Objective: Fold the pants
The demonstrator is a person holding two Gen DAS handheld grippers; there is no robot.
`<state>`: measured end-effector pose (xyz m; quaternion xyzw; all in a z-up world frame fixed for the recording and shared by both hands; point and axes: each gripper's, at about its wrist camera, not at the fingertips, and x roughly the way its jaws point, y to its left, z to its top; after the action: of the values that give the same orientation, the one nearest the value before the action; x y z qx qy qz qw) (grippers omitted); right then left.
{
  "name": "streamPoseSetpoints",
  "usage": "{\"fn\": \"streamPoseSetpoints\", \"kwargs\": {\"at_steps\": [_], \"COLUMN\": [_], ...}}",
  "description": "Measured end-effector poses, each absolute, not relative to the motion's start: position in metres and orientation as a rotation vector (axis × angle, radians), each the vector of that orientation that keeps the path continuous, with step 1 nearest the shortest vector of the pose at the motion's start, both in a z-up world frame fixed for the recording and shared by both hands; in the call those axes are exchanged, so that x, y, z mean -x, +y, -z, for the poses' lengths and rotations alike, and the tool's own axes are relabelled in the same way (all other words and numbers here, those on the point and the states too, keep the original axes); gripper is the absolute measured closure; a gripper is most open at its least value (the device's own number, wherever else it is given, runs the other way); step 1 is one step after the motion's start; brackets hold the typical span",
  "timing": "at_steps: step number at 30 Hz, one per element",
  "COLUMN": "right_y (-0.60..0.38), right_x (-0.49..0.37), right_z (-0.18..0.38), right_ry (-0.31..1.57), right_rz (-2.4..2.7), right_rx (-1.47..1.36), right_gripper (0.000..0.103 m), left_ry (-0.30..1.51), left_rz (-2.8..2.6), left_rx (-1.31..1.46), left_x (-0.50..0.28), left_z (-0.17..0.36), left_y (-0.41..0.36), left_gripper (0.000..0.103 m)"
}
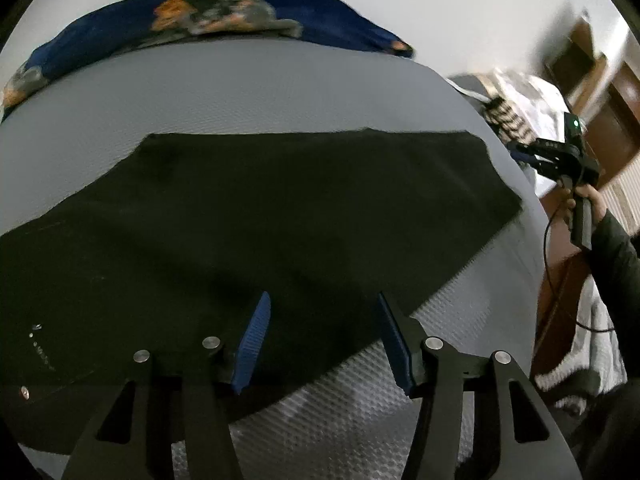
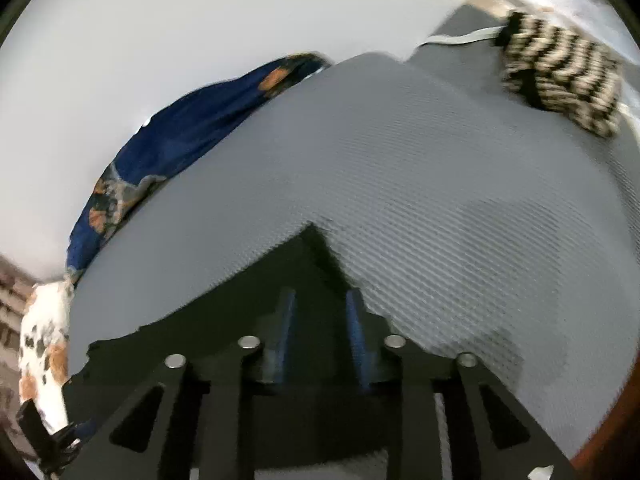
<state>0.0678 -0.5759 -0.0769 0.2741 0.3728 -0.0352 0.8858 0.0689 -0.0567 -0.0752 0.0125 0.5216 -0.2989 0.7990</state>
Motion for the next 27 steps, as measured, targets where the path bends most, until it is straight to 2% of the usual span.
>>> {"fn": "streamPoseSetpoints", "kwargs": {"at_steps": [6,13,15,17,22,25,27], "right_y": [-0.581,-0.589,-0.583,-0.575,-0.547,-0.544,-0.548], "right_x": [-0.128,-0.152,-0.153,-0.149,-0.124,-0.118,-0.116], "right_z": [0.089,0.106,0.107,0.105,0.095,0.097,0.098], "right_ry": [0.893,0.958,0.965,0.955,0.875,0.863,0.840], "right_rz": [-0.015,-0.126,-0.158,-0.178,-0.226,-0.211,-0.202], "right_rx": [-0.590,-0.674,-0.659,-0.612,-0.451,-0.446,-0.473], "right_gripper": [0.073,0.074,0.076,0.090,0.089,0.089,0.093], "left_ry": [1.161,1.177,1.186,1.191,1.205,1.212,1.213], "left_rz": [0.517,0.466,0.459,0.458,0.456,0.452,0.450], "left_rx": [0.031,0.049,0.048,0.051,0.037,0.031,0.029], "left_x": [-0.087,-0.098,-0.100,-0.101,-0.103,-0.104,-0.106], "left_z": [0.090,0.097,0.099,0.101,0.105,0.107,0.108], "left_y": [-0.045,-0.039,-0.039,-0.041,-0.042,-0.044,-0.046], "left_gripper": [0.047,0.047,0.047,0.047,0.047,0.047,0.047]}}
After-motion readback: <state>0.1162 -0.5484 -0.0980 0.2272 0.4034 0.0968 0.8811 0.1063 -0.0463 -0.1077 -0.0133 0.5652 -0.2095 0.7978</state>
